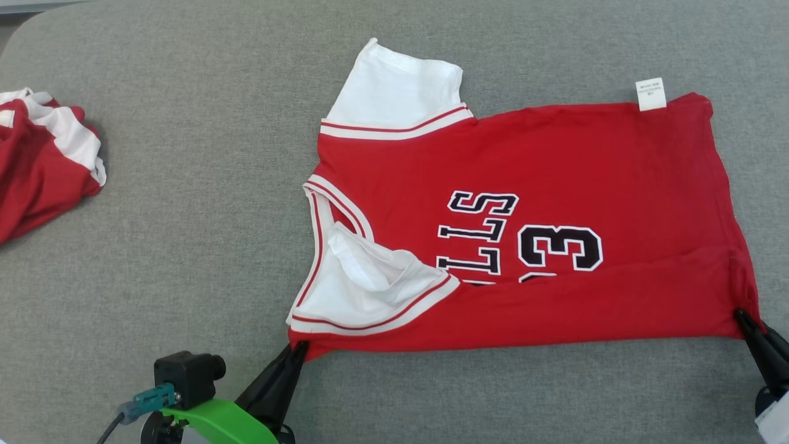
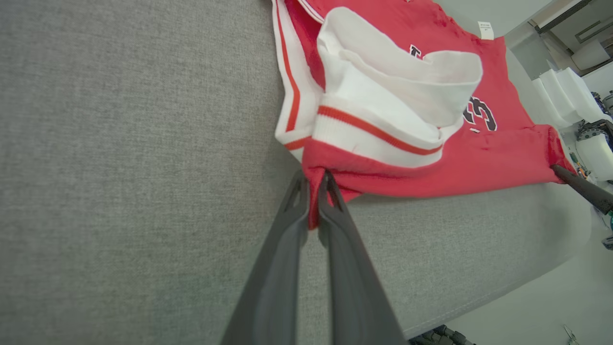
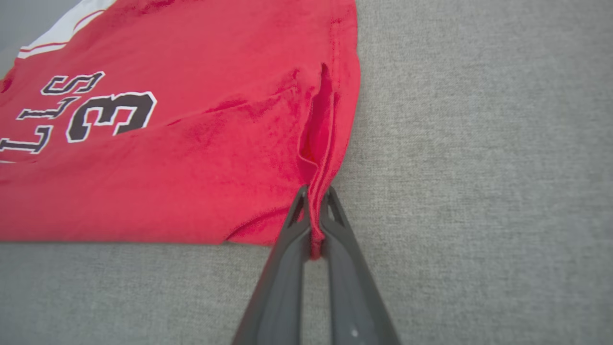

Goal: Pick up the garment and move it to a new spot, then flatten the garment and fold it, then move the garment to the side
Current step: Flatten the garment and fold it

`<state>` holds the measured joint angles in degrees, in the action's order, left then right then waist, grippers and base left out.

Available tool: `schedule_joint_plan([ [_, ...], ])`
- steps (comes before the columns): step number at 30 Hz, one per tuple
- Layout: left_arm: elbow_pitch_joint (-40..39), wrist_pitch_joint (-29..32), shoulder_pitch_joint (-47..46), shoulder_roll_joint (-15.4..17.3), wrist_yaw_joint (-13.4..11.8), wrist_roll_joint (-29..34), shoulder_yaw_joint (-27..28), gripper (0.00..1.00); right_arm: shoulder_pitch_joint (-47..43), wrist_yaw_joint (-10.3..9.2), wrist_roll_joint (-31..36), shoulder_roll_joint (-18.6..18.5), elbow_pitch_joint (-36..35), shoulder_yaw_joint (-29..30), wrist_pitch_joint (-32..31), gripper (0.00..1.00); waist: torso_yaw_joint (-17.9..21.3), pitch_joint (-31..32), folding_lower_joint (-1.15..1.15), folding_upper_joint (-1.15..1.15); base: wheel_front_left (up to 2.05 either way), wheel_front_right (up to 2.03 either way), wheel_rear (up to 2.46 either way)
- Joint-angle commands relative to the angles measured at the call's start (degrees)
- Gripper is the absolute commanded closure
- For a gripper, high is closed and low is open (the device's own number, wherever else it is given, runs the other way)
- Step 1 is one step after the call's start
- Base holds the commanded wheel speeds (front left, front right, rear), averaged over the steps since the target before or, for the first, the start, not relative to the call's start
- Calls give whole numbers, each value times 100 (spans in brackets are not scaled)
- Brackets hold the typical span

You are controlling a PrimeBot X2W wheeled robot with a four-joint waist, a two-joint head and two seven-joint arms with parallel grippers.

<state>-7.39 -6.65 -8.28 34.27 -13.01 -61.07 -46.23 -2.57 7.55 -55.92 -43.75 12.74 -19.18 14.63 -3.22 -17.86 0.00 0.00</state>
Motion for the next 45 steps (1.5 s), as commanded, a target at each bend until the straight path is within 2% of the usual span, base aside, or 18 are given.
schedule_joint_plan([
  [1, -17, 39, 108, 87, 25, -87, 4, 100, -243, -12, -49, -32, -88, 105, -35, 100, -124, -2, 0, 0, 0, 0, 0],
  [6, 96, 132, 210, 117, 91, -81, -118, 100, -807, -12, -42, 19, -428, 393, -312, 100, -157, 0, 0, 0, 0, 0, 0],
  [13, 527, 223, 210, 54, 203, -104, -260, 100, -1016, -12, 279, 381, -621, 712, -736, 100, -90, 56, 0, 0, 0, 0, 0],
  [14, 591, 254, 183, 59, 231, -89, -284, 89, -1020, -12, 313, 428, -635, 742, -793, 100, -86, 72, 0, 0, 0, 0, 0],
  [15, 670, 281, 146, 41, 256, -90, -294, 53, -1017, -12, 324, 493, -652, 789, -851, 100, -79, 95, 0, 0, 0, 0, 0],
  [16, 736, 307, 115, 33, 271, -95, -306, 0, -1018, -12, 343, 530, -663, 807, -905, 77, -71, 122, 0, 0, 0, 0, 0],
  [17, 808, 320, 79, 26, 290, -80, -323, 0, -1034, -12, 370, 576, -666, 831, -963, 16, -66, 143, 0, 0, 0, 0, 0],
  [18, 861, 341, 52, 8, 300, -79, -329, 0, -1045, -12, 366, 629, -648, 881, -998, 0, -61, 163, 0, 0, 0, 0, 0],
  [22, 981, 299, 0, -30, 252, -51, -316, 0, -1122, -11, 403, 768, -761, 1072, -1090, 0, -21, 257, 0, 0, 0, 0, 0],
  [26, 739, 154, 78, 148, 111, -98, -112, 0, -1199, -11, 718, 772, -1066, 1361, -905, 0, 61, 315, 0, 0, 0, 0, 0],
  [31, -115, -178, -274, 700, -208, 18, 593, 0, -971, -11, 1392, 1077, -1585, 1675, -618, 0, 160, 239, 0, 0, 0, 0, 0],
  [35, -444, -145, -984, 1127, -324, 331, 1040, 0, -603, -10, 1927, 1419, -1958, 1516, -517, 0, 247, 36, 0, 0, 0, 0, 0],
  [39, -376, 429, -2077, 1240, -98, 510, 1081, 0, -59, -11, 2312, 1596, -2046, 1136, -412, 0, 416, -282, 0, 0, 0, 0, 0],
  [43, 106, 1344, -3289, 960, 388, 565, 765, 0, 456, -11, 2557, 1665, -1867, 802, -302, 0, 583, -626, 0, 0, 0, 0, 0],
  [45, 426, 1865, -3922, 939, 615, 826, 520, 0, 672, -11, 2608, 1717, -1793, 695, -241, 0, 695, -802, 0, 0, 0, 0, 0],
])
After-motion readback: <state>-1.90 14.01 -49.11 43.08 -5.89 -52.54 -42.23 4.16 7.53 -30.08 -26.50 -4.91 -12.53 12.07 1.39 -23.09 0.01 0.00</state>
